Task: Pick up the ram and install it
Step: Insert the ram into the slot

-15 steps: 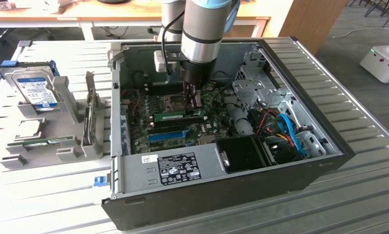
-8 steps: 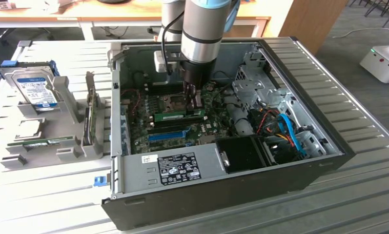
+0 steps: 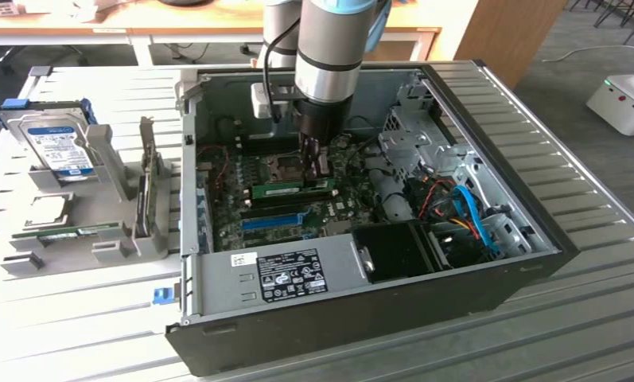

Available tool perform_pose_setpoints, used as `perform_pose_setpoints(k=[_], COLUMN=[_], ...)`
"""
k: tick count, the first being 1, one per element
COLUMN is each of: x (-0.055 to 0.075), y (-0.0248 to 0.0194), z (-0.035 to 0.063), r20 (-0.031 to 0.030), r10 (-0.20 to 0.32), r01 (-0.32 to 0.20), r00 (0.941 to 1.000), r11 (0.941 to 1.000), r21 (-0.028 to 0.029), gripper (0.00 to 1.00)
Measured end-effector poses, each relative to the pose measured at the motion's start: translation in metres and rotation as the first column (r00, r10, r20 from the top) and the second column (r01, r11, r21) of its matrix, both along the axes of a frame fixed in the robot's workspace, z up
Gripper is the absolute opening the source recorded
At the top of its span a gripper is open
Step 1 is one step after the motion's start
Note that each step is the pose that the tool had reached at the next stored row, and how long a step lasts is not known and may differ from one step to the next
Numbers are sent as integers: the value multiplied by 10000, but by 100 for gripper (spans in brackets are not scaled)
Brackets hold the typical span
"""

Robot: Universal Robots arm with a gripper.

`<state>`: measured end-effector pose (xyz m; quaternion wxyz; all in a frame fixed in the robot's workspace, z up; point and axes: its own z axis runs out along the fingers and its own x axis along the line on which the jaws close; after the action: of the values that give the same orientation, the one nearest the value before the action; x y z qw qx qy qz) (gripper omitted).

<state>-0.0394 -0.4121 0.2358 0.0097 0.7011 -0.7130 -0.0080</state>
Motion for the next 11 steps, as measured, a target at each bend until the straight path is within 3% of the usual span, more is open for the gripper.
perform_pose_setpoints(k=[11], x=[0], y=[1], z=[-13], r20=[2], r10=[99], r01=[-99], r00=[10000], r11=[10000], r21=[4], gripper=[12])
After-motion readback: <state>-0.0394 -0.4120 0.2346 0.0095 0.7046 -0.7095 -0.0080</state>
